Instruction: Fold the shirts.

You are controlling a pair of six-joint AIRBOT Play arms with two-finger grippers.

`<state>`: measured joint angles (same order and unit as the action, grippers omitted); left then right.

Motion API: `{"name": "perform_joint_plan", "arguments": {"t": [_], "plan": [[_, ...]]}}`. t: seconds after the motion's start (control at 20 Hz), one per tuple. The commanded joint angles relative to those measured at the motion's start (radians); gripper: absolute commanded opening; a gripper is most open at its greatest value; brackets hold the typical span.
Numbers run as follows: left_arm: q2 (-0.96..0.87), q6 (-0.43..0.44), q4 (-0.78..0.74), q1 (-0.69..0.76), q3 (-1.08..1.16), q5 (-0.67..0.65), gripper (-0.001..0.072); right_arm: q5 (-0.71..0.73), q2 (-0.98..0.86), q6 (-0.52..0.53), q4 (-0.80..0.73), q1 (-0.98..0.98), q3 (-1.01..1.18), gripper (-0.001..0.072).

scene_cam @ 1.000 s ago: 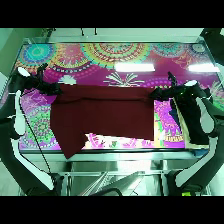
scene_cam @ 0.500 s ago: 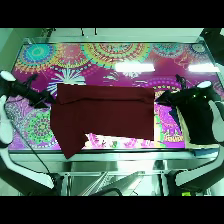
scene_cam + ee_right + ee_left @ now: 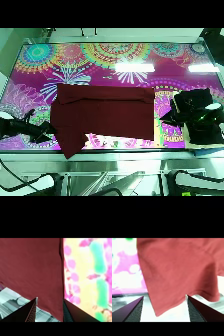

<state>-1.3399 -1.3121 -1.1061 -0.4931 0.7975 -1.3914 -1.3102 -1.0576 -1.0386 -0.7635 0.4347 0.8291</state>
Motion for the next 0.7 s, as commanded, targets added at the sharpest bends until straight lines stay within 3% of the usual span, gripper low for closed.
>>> {"name": "perform_joint_plan", "arguments": {"t": [0.0, 0.4, 0.45, 0.5, 0.65], "plan": [[0.046, 0.003, 0.008, 0.030, -0.110, 0.135, 0.0591, 0.019, 0.042, 0.007, 0.002, 0.005, -0.047, 0.0364], [0.047, -0.006, 0.010, 0.145, -0.117, 0.257, 0.0589, 0.021, 0.042, 0.021, 0.060, 0.006, -0.047, 0.0364], [0.047, -0.007, 0.010, 0.144, -0.098, 0.248, 0.0430, 0.025, 0.042, 0.021, 0.057, 0.006, -0.047, 0.0364], [0.047, -0.004, 0.008, 0.144, -0.080, 0.232, 0.0000, 0.030, 0.042, 0.020, 0.056, 0.006, -0.047, 0.0364], [0.047, 0.003, 0.008, 0.144, -0.031, 0.193, 0.0012, 0.031, 0.041, 0.016, 0.056, 0.006, -0.047, 0.0364]]}}
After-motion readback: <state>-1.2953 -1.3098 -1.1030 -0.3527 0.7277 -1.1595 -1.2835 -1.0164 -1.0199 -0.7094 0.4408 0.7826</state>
